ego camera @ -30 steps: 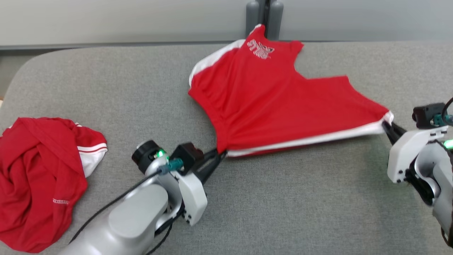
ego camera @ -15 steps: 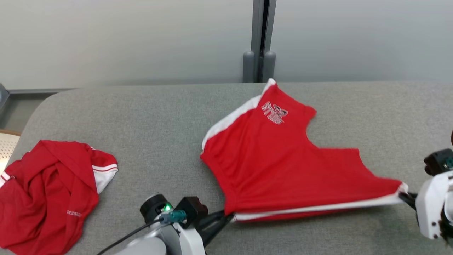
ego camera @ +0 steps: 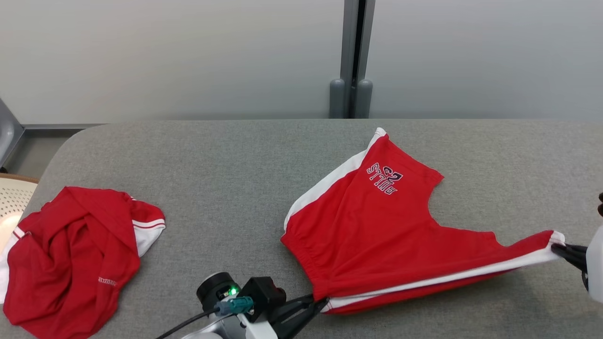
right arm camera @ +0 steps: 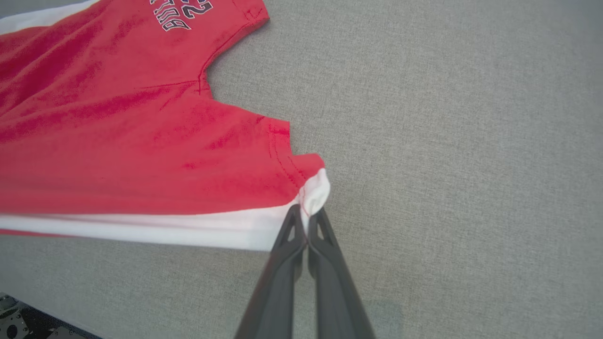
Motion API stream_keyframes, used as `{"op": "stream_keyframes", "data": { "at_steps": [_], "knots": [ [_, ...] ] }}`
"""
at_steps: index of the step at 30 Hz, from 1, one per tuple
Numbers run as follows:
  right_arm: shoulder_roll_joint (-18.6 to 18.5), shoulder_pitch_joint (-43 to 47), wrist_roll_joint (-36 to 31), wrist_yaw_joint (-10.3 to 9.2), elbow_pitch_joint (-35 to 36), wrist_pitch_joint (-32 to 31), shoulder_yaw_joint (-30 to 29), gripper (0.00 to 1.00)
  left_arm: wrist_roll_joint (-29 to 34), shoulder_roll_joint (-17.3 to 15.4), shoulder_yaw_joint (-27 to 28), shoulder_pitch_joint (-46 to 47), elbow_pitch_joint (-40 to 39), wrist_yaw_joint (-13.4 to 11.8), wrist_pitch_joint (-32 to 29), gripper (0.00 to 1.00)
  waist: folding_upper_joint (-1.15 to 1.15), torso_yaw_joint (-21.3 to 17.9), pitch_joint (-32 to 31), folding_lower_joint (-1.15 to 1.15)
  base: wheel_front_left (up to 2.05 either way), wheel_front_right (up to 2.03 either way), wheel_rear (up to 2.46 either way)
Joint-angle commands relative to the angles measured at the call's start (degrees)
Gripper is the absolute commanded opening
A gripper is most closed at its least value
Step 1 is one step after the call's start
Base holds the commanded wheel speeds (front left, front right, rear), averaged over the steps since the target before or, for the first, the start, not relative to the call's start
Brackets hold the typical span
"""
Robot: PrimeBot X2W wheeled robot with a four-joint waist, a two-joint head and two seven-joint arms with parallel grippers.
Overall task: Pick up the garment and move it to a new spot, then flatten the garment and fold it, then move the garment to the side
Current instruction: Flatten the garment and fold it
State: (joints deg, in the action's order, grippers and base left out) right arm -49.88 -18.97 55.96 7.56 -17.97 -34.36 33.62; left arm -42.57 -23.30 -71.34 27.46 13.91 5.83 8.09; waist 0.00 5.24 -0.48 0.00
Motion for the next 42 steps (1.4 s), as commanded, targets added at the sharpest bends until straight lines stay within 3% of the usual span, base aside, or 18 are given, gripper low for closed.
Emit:
{"op": "stream_keyframes", "data": {
  "at_steps": [1, 11, 25, 33, 42],
  "knots": [
    [0.6, -0.8, -0.2, -0.13, 0.2, -0.4, -1.2, 0.00, -0.5, -0.4, 0.8, 1.3, -0.2, -0.5, 0.2, 0.00, 0.00, 1.0, 0.9, 0.00, 0.00, 0.00, 0.00],
    [3.9, -10.8, -6.7, -0.12, 1.9, -4.6, -7.5, 0.00, -1.7, 2.0, 4.8, 7.0, -1.6, -0.7, 1.6, 0.00, 0.00, 8.0, 7.2, 0.00, 0.00, 0.00, 0.00],
    [8.1, -27.4, -16.1, -0.12, -7.2, -8.5, -11.0, 0.00, -2.4, 11.6, 7.4, 15.7, 7.6, 0.5, 4.6, 0.00, 0.00, 18.3, 18.8, 0.00, 0.00, 0.00, 0.00],
    [9.4, -33.2, -20.3, -0.12, -11.3, -8.4, -9.3, 0.00, -3.3, 15.8, 7.0, 19.6, 14.7, 1.5, 6.2, 0.00, 0.00, 20.4, 22.9, 0.00, 0.00, 0.00, 0.00],
    [9.2, -36.3, -23.0, -0.12, -13.7, -5.7, -6.1, 0.00, -4.6, 17.7, 5.4, 21.8, 17.7, 1.7, 7.0, 0.00, 0.00, 19.9, 24.6, 0.00, 0.00, 0.00, 0.00]
  ]
}}
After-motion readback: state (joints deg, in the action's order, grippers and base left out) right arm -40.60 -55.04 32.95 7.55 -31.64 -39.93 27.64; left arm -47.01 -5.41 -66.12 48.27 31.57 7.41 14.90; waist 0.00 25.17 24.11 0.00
